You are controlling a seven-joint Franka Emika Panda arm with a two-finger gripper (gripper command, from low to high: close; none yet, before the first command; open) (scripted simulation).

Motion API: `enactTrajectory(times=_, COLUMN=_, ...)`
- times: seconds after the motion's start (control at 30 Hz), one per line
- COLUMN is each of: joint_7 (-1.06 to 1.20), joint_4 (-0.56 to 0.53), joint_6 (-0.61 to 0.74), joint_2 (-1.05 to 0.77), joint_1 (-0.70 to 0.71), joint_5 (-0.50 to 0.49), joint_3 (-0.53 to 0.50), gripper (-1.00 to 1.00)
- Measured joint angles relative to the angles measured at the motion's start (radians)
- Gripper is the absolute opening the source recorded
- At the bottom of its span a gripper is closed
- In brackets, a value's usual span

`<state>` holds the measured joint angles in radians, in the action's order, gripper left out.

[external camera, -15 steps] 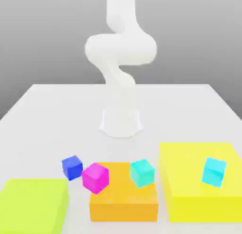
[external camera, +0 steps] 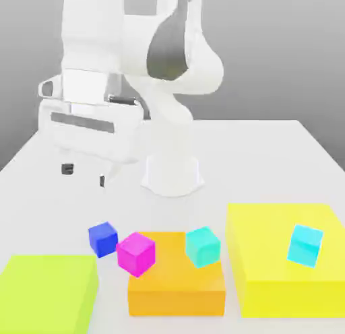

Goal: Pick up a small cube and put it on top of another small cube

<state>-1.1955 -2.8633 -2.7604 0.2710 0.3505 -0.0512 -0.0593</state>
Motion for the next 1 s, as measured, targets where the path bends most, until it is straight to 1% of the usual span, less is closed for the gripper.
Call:
enactTrajectory(times=0.1, joint_7=-0.059, joint_4=-0.088, joint_6=-0.136, joint_2=-0.175, joint_1=0.051, joint_5=0.013, joint_3=-0.032, gripper=0.0)
enactTrajectory(times=0.2, joint_7=-0.049, joint_4=-0.092, joint_6=-0.253, joint_2=-0.324, joint_1=0.066, joint_5=0.057, joint_3=-0.028, gripper=0.0)
enactTrajectory(times=0.27, joint_7=-0.031, joint_4=-0.081, joint_6=-0.316, joint_2=-0.401, joint_1=0.097, joint_5=0.085, joint_3=0.007, gripper=0.0)
enactTrajectory(times=0.33, joint_7=-0.027, joint_4=-0.069, joint_6=-0.376, joint_2=-0.474, joint_1=0.134, joint_5=0.088, joint_3=0.043, gripper=0.0)
enactTrajectory(times=0.37, joint_7=-0.027, joint_4=-0.065, joint_6=-0.397, joint_2=-0.499, joint_1=0.146, joint_5=0.088, joint_3=0.054, gripper=-1.0)
enactTrajectory(times=0.6, joint_7=-0.031, joint_4=-0.065, joint_6=-0.399, joint_2=-0.5, joint_1=0.149, joint_5=0.082, joint_3=0.056, gripper=-1.0)
enactTrajectory(times=0.77, joint_7=-0.06, joint_4=-0.092, joint_6=-0.269, joint_2=-0.344, joint_1=0.115, joint_5=0.045, joint_3=0.013, gripper=-1.0)
enactTrajectory(times=0.87, joint_7=-0.066, joint_4=-0.112, joint_6=-0.181, joint_2=-0.236, joint_1=0.121, joint_5=0.034, joint_3=0.015, gripper=-1.0)
enactTrajectory(times=0.93, joint_7=-0.099, joint_4=-0.083, joint_6=-0.152, joint_2=-0.177, joint_1=0.128, joint_5=0.008, joint_3=0.026, gripper=-1.0)
enactTrajectory(times=1.0, joint_7=-0.14, joint_4=-0.031, joint_6=-0.109, joint_2=-0.153, joint_1=0.098, joint_5=0.003, joint_3=0.065, gripper=-1.0)
